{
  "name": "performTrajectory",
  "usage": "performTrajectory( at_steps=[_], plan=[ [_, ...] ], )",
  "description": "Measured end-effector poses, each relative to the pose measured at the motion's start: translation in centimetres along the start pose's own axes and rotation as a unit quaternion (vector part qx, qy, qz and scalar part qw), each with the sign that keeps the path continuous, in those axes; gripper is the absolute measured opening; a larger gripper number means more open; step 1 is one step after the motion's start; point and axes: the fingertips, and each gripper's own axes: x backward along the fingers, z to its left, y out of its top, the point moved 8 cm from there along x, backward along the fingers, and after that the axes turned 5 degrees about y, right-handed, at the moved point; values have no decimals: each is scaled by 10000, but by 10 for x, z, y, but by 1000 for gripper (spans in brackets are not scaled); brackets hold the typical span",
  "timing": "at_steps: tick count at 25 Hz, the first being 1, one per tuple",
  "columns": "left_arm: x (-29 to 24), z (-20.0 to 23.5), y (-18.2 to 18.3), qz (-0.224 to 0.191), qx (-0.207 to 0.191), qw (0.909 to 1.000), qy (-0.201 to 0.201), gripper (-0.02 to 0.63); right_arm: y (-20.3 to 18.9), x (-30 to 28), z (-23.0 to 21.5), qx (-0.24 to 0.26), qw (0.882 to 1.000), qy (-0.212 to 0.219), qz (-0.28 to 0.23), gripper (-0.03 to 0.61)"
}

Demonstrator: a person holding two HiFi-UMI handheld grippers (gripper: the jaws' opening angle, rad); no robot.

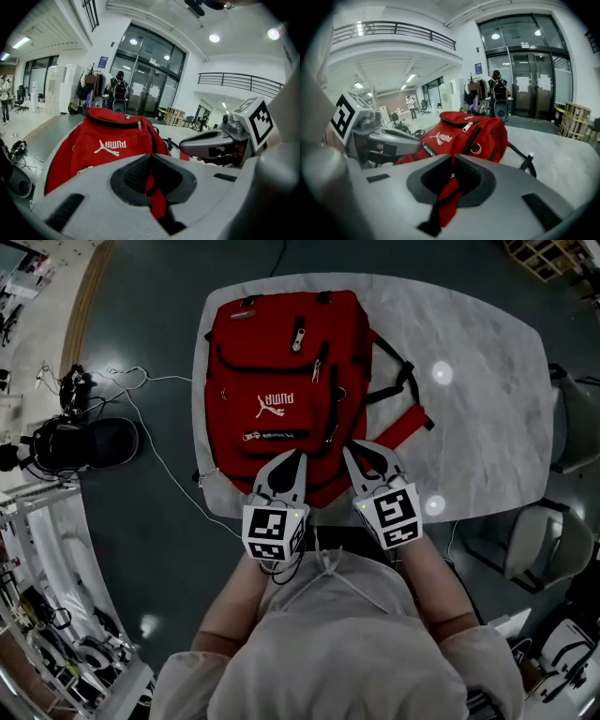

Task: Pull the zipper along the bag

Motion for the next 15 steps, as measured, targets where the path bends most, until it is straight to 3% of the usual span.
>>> performTrajectory(
  at_steps=[4,7,10,15],
  plan=[
    [-21,-7,-20,386,-4,9989,-258,20,-8,-26,-11,314,9976,422,458,31],
    [-33,-9,-29,514,102,9981,-315,20,-11,-41,-19,565,9947,609,611,113],
    [-41,-10,-38,611,291,9972,-313,20,-15,-50,-21,803,9911,750,753,114],
    [-53,-9,-52,822,510,9949,-272,20,-24,-64,-28,1454,9738,1130,1334,156]
  ],
)
